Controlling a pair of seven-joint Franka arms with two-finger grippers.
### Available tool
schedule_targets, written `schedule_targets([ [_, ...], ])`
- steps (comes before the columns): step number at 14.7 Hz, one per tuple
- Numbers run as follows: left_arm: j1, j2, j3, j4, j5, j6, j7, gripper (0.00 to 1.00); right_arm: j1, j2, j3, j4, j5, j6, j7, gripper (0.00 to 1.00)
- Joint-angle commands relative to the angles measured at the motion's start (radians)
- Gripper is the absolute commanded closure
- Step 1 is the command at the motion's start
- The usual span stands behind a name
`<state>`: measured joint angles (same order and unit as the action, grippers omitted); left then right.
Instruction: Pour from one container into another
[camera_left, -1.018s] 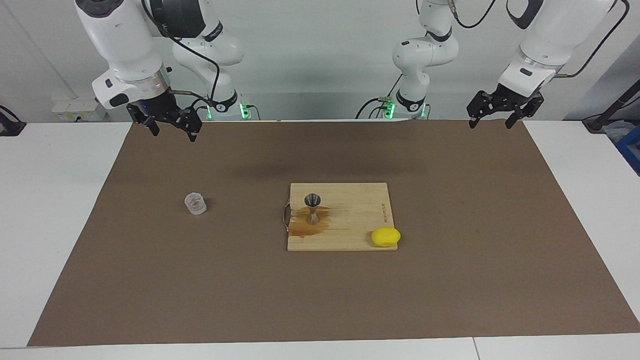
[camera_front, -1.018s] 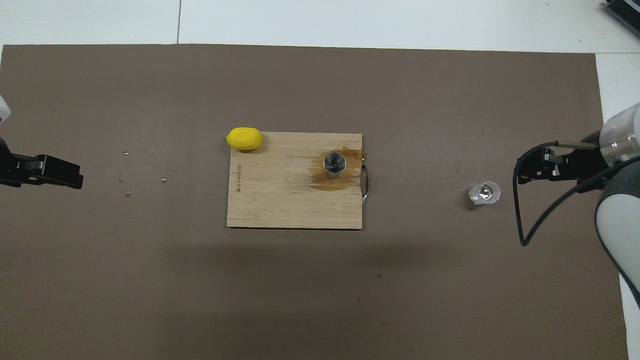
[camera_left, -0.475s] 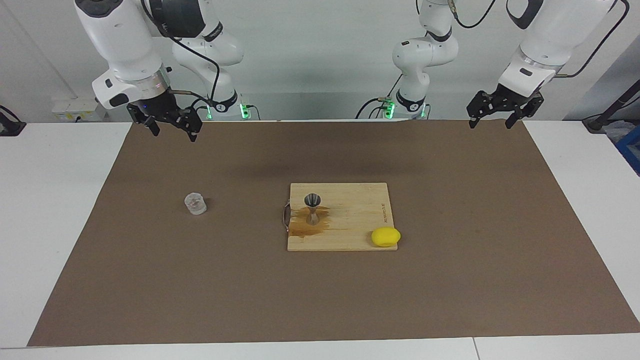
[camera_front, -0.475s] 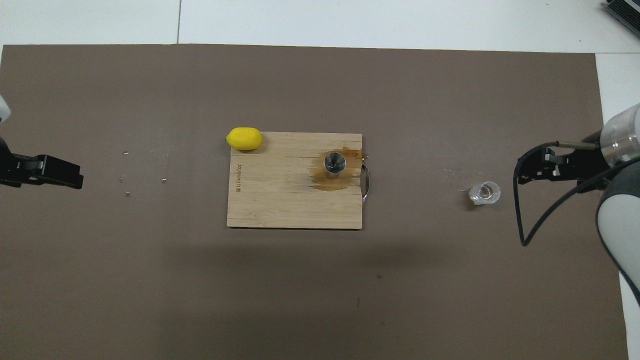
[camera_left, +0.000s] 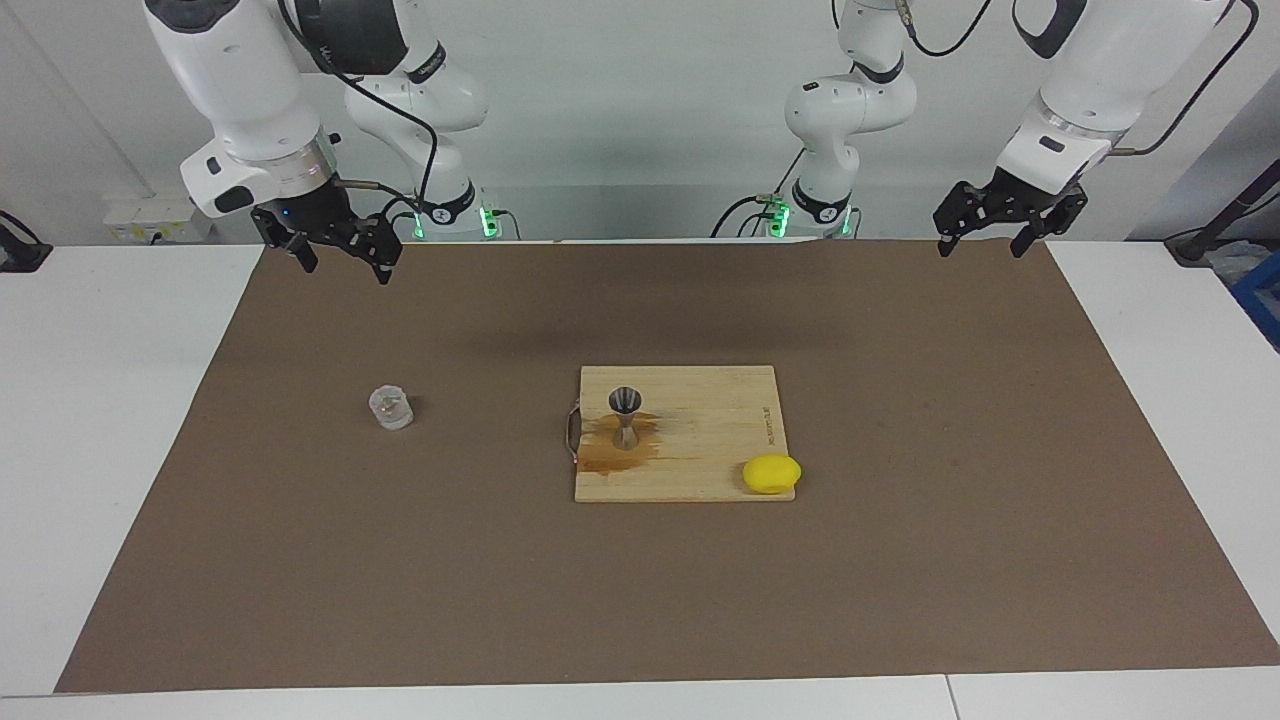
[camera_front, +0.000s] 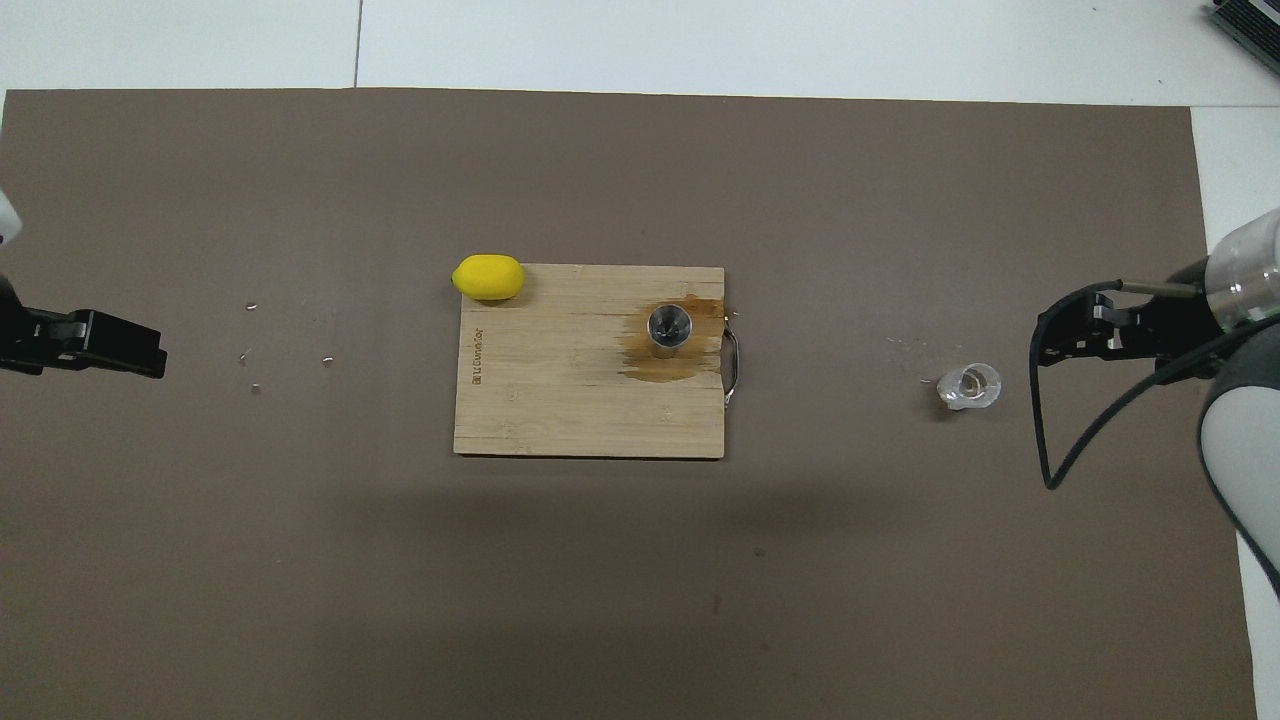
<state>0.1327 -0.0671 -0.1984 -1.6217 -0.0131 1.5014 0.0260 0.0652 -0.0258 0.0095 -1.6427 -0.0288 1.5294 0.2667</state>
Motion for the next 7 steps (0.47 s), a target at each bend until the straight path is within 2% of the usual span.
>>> schedule_targets([
  [1, 0.005, -0.025, -0.007, -0.03, 0.018, 0.013, -0.011, 0.0, -0.012, -0.026, 0.003, -0.035, 0.027, 0.023, -0.024, 0.0],
  [7, 0.002, -0.026, -0.01, -0.032, 0.018, -0.004, -0.012, 0.0, -0.01, -0.028, 0.003, -0.039, 0.029, 0.037, -0.024, 0.0],
])
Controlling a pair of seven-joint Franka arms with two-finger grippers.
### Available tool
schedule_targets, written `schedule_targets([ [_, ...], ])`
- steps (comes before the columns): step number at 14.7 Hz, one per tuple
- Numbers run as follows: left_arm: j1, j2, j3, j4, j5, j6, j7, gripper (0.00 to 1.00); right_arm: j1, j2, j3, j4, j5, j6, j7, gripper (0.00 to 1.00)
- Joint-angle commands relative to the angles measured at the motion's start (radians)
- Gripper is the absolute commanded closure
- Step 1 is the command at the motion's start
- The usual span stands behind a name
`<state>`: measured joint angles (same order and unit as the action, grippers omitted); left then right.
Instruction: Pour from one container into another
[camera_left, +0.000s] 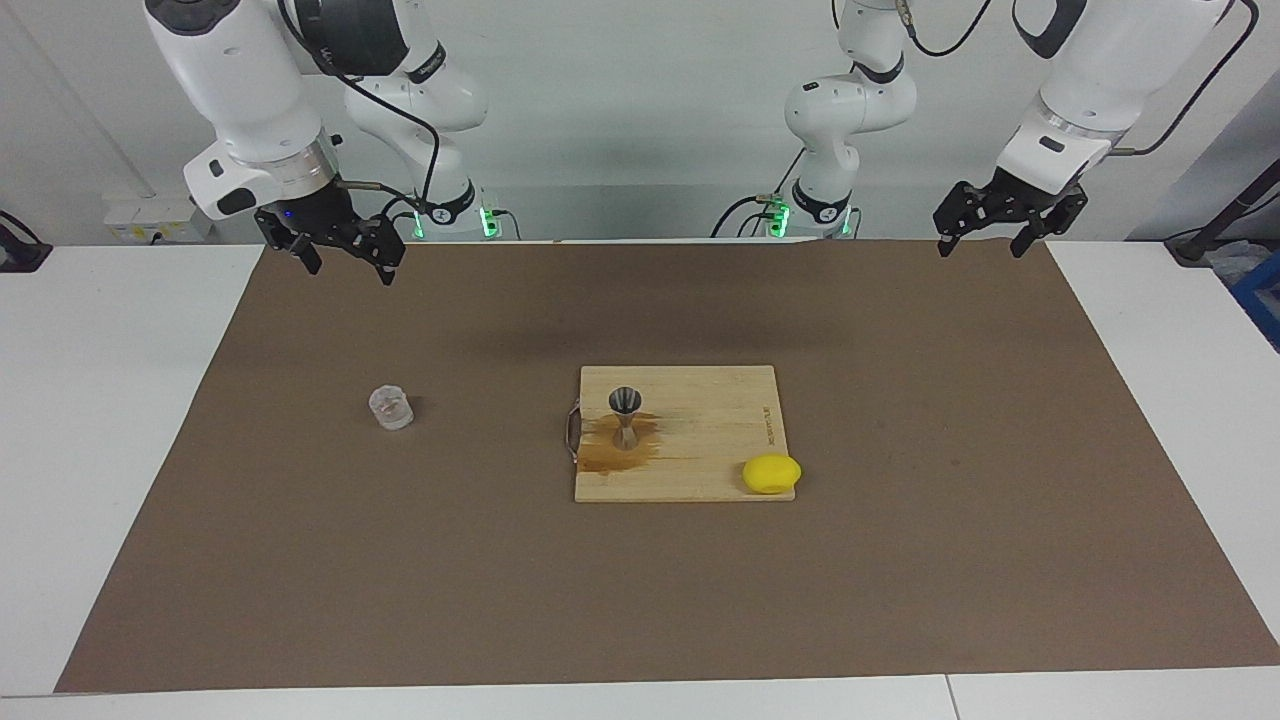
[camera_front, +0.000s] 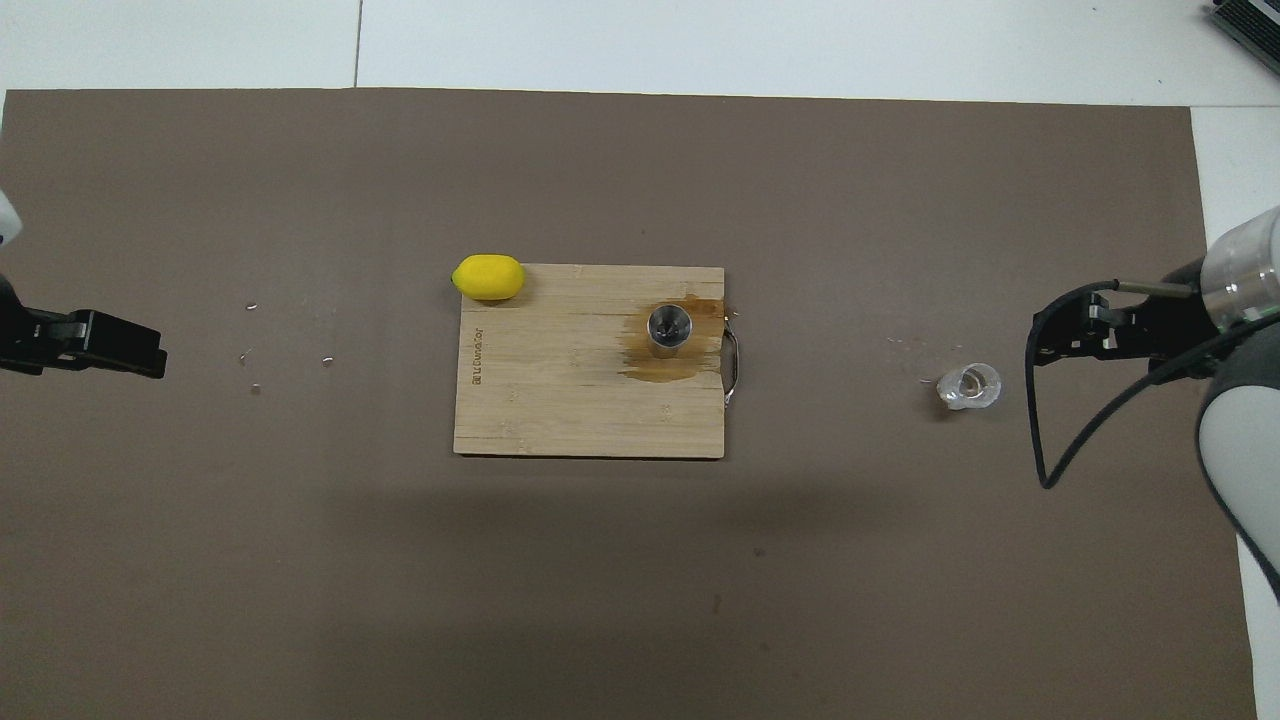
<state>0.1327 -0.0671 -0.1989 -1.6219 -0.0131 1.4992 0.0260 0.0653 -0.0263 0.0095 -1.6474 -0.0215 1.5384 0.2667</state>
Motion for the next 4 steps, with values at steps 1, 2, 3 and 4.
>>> schedule_targets([
  [1, -0.007, -0.027, -0.01, -0.03, 0.016, -0.01, -0.012, 0.0, -0.009, -0.027, 0.003, -0.034, 0.021, 0.031, -0.024, 0.0],
  [2, -0.01, -0.027, -0.01, -0.032, 0.018, -0.002, -0.014, 0.0, -0.007, -0.027, 0.003, -0.034, 0.021, 0.032, -0.023, 0.0],
  [3, -0.01, -0.027, -0.01, -0.032, 0.018, 0.007, -0.015, 0.0, -0.007, -0.027, 0.003, -0.035, 0.021, 0.037, -0.024, 0.0],
  [4, -0.01, -0.027, -0.01, -0.032, 0.018, 0.009, -0.014, 0.0, -0.006, -0.029, 0.003, -0.041, 0.021, 0.043, -0.024, 0.0],
])
